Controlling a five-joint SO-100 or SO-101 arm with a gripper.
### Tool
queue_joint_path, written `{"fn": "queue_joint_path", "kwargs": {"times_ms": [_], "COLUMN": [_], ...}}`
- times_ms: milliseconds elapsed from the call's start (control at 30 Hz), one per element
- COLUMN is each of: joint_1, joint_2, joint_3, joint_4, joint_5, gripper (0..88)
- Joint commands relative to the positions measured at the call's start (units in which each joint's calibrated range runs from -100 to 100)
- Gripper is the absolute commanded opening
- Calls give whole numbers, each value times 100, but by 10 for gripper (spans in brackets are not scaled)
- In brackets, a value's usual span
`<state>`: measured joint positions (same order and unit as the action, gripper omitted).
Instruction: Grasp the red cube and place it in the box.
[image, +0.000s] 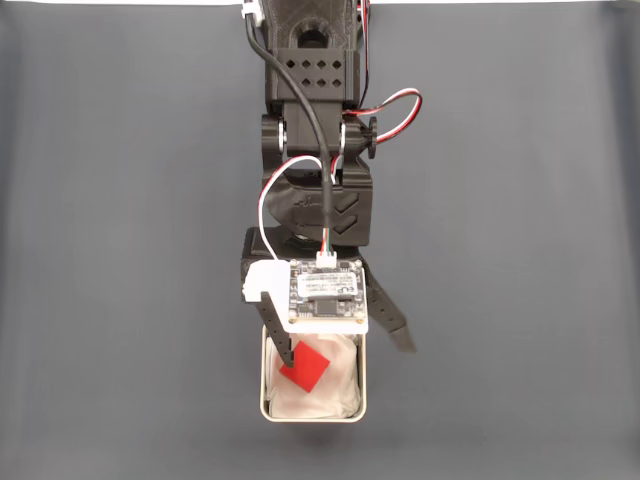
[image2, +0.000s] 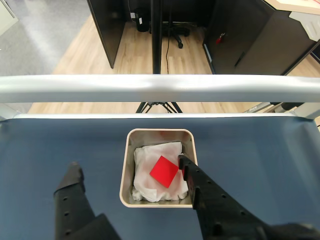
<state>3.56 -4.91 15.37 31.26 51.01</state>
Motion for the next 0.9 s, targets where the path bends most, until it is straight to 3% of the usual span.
{"fn": "queue_joint_path", "kwargs": {"times_ms": [0, 100, 300, 667, 867], "joint_1": [-44, -72, -228, -370, -392], "joint_2": [-480, -913, -2464, -6156, -8322], "joint_3": [78, 388, 1483, 5443, 7386], "joint_4": [-176, -364, -225, -12, 751], "joint_5": [-63, -137, -274, -151, -59], "gripper": [169, 0, 0, 0, 0]}}
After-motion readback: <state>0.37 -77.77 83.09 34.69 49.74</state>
